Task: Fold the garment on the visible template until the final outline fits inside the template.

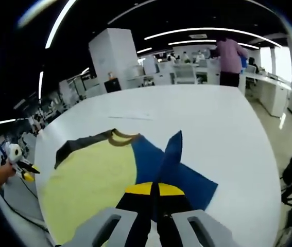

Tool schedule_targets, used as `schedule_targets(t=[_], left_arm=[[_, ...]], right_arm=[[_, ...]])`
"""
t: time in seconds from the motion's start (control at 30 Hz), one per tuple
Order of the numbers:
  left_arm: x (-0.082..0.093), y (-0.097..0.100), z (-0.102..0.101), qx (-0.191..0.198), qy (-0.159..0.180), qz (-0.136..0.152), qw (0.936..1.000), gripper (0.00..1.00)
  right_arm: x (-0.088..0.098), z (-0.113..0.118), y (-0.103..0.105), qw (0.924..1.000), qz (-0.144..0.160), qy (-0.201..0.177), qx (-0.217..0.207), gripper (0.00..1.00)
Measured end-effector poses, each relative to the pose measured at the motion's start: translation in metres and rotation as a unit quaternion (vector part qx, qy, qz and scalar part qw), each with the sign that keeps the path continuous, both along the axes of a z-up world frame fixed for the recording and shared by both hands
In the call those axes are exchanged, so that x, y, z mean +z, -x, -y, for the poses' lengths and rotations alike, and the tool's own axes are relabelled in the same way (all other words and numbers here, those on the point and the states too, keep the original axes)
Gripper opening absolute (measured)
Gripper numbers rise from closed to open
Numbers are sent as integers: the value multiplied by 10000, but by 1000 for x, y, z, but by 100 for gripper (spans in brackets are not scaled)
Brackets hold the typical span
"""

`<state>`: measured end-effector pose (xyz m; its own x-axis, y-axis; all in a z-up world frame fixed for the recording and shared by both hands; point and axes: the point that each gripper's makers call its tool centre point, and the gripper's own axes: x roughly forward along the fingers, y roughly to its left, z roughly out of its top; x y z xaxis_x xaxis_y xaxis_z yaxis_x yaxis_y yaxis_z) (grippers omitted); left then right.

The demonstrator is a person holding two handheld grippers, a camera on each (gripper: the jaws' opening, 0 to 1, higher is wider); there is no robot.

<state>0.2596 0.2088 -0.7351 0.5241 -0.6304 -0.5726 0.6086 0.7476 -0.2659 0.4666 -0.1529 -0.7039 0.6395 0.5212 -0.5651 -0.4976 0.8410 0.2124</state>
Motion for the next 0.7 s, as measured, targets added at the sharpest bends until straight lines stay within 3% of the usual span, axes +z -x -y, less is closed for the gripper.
schedule_targets(t=[0.7], left_arm=[[2,1,-3,-20,-2,34,10000,28]], right_arm=[[6,-47,-2,9989,-27,-146,441,0]])
